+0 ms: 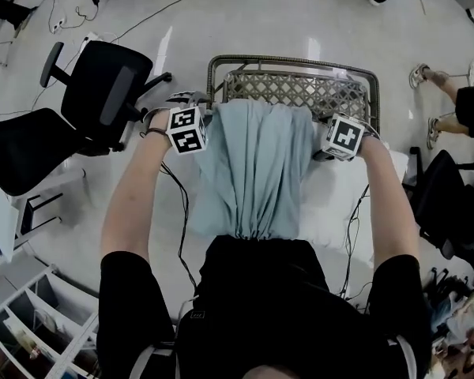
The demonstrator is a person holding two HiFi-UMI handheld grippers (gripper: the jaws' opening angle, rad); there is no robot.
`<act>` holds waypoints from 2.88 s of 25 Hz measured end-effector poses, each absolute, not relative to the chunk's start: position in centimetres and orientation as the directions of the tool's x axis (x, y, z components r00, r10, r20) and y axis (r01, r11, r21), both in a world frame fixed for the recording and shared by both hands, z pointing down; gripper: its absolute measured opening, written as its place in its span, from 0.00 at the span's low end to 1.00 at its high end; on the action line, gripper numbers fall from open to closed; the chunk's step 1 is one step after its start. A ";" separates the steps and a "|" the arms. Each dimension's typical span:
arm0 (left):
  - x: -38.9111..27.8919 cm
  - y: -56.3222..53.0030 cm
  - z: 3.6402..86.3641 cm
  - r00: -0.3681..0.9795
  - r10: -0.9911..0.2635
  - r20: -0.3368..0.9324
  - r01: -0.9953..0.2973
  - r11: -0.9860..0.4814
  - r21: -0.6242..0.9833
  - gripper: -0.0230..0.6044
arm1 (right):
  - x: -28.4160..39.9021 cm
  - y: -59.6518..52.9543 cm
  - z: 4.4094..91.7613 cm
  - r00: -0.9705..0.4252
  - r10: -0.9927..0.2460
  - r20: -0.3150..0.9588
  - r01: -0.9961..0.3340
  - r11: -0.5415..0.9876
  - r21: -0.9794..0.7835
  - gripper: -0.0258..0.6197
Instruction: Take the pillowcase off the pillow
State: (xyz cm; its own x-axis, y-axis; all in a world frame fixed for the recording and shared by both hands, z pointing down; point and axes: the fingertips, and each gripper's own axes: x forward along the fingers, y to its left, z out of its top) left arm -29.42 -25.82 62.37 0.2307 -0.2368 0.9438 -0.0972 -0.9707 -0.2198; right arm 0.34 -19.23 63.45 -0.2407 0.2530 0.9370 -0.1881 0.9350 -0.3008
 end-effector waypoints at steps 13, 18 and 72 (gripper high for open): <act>-26.3 -25.2 66.3 0.170 -0.128 0.977 0.066 -0.988 -0.141 0.05 | -0.8 -15.4 62.2 -0.410 0.576 0.707 -0.057 0.758 -0.650 0.50; -29.9 -24.4 62.2 0.102 -0.183 0.978 0.108 -0.975 -0.194 0.05 | 0.0 -14.8 59.0 -0.391 0.587 0.708 -0.049 0.756 -0.653 0.45; -32.8 -21.2 55.0 0.145 -0.336 0.931 -0.052 -0.942 -0.332 0.05 | 6.4 -16.8 54.9 -0.464 0.252 0.849 -0.230 0.892 -0.390 0.47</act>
